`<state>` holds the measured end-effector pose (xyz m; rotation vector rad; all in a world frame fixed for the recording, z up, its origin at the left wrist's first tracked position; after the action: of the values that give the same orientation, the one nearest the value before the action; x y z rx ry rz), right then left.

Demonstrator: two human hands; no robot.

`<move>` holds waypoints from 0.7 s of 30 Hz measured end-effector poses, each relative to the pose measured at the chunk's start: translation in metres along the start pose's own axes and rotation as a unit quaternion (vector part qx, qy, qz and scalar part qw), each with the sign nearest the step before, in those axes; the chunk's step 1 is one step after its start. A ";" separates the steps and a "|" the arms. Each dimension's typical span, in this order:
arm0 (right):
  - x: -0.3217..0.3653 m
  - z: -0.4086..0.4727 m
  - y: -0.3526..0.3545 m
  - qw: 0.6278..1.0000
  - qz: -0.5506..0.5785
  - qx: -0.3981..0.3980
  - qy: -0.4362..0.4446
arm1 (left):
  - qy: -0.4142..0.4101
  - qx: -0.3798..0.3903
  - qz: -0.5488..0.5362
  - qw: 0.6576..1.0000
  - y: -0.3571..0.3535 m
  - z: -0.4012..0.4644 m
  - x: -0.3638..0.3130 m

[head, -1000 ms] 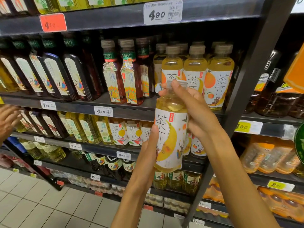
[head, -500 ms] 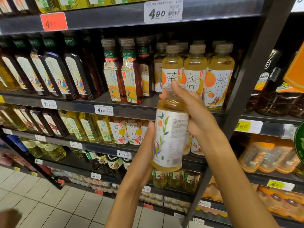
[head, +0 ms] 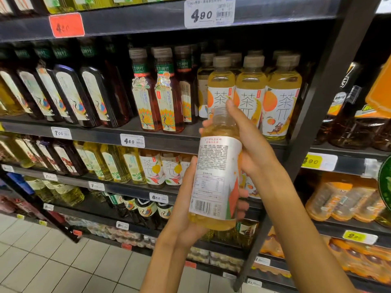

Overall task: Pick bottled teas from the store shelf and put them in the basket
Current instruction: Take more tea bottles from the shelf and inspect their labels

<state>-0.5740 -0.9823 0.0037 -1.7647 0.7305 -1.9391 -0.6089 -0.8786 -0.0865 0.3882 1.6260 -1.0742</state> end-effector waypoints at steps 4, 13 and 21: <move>0.013 0.002 0.000 0.992 -0.099 -0.015 0.076 | -0.060 -0.083 0.109 0.989 0.010 0.000 -0.011; 0.005 0.012 0.001 0.997 -0.057 0.048 0.016 | 0.011 0.025 -0.114 0.993 0.000 0.009 -0.001; 0.002 0.020 -0.006 0.998 -0.018 0.055 0.038 | -0.015 -0.013 -0.058 0.998 0.010 0.008 -0.004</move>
<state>-0.5540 -0.9804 0.0100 -1.6577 0.6088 -2.0402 -0.5954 -0.8790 -0.0874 0.2620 1.6511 -1.1378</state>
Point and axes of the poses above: each hand's wrist, its own z-axis towards the middle knuckle, its own y-axis out of the back of the hand, x = y × z, the point moved 5 cm from there along z, towards the middle knuckle, and after that the axes turned 12 degrees about z, right-handed, at the moved point
